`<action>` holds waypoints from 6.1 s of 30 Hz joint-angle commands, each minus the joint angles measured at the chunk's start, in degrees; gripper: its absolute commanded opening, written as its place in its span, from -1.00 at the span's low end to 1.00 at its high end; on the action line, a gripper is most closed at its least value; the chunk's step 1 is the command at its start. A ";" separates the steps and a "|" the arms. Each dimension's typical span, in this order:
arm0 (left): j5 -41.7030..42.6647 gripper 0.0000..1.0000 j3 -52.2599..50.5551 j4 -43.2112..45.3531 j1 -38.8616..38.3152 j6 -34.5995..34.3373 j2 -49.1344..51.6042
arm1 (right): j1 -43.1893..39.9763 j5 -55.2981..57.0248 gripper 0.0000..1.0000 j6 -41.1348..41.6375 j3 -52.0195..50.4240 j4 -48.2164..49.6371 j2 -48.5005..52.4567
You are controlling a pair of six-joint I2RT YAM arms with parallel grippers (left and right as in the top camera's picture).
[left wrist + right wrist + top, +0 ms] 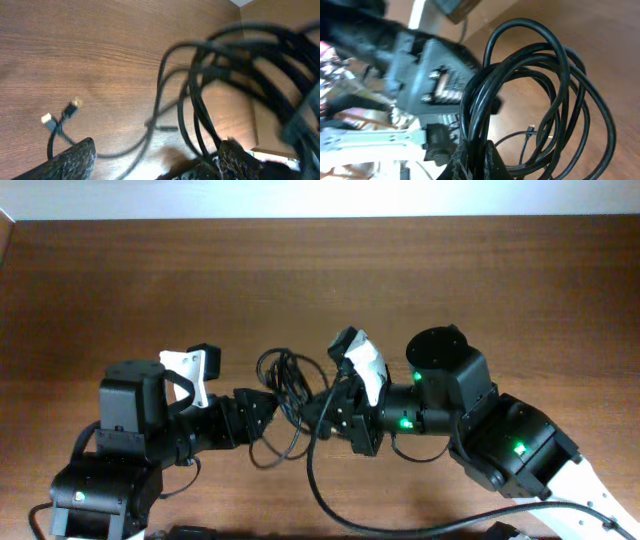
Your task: Untangle cables
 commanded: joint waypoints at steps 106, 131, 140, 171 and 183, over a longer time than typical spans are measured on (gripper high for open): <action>-5.16 0.03 0.48 -1.44 -0.31 -55.04 -0.02 | 4.85 5.64 -0.92 0.20 1.38 -5.57 1.31; -15.28 -0.95 0.48 -1.99 -0.28 -51.32 -0.04 | 10.43 -1.03 -0.89 0.42 1.38 4.50 5.33; -23.58 -0.93 0.48 -4.17 -0.13 -51.32 -0.09 | 10.27 18.43 -0.92 0.20 1.38 -12.11 5.33; 34.80 -0.36 0.59 52.72 -0.15 -11.76 -4.94 | 7.04 20.22 0.34 1.97 1.33 -29.99 13.00; 38.56 -0.37 0.59 49.81 -0.13 -11.74 -4.94 | 18.43 22.97 0.35 24.24 1.22 -29.57 24.98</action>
